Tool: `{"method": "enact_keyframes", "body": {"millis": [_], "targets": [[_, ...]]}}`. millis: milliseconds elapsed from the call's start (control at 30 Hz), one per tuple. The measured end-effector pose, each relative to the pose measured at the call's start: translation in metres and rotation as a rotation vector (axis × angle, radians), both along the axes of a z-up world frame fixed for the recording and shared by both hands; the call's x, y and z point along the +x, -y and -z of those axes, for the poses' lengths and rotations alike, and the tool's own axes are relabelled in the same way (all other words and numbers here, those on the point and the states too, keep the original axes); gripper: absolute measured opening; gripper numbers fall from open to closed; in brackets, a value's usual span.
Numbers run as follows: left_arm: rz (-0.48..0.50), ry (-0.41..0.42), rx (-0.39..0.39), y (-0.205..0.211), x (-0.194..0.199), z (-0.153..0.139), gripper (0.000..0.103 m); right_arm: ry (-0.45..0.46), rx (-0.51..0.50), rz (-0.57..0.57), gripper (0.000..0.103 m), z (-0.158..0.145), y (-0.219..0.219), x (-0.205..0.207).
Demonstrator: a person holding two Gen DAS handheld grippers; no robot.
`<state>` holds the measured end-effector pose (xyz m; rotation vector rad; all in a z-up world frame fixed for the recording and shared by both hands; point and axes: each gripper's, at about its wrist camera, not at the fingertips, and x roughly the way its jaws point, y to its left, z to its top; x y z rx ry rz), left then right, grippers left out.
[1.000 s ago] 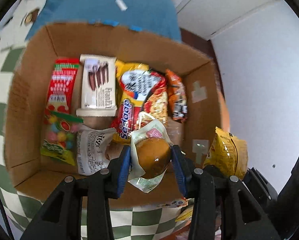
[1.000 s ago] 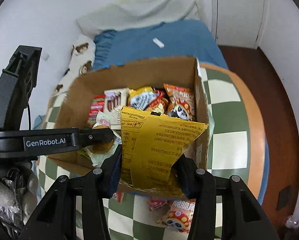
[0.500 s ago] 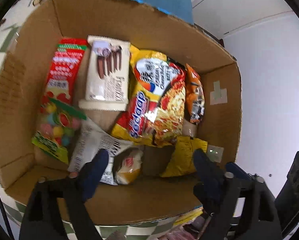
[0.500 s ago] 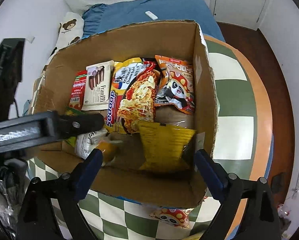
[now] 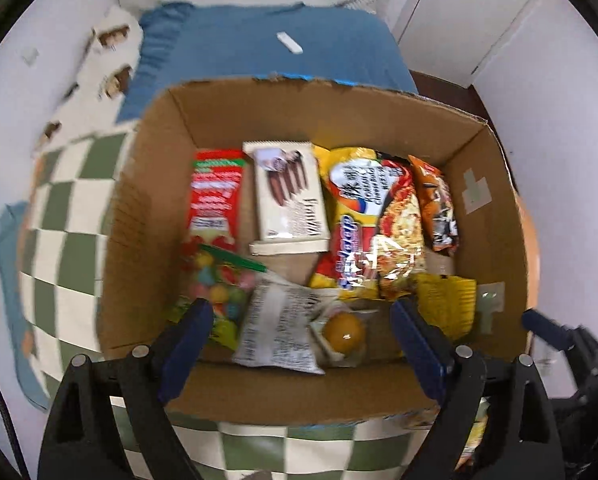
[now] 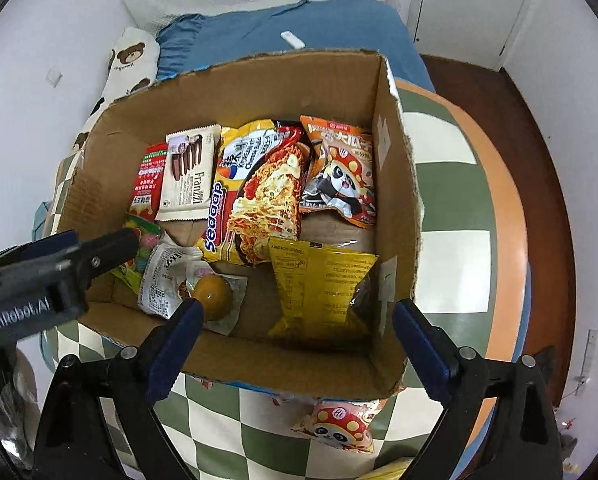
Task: Organize snacks
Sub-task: 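Carry both items into the box and open both tools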
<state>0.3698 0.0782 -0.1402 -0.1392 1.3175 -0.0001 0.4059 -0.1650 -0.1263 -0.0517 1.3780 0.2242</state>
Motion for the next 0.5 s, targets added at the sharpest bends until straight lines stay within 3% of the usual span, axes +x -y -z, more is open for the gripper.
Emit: {"method": "enact_keyframes", "body": {"millis": [233, 500], "targets": [[-0.01, 0.131, 0.086, -0.007, -0.035, -0.025, 0.091, 0.124, -0.008, -0.005, 0.097, -0.032, -0.001, -0.023], [-0.03, 0.251, 0.097, -0.015, -0.086, -0.063, 0.091, 0.289, 0.012, -0.014, 0.098, -0.087, 0.002, -0.073]]}}
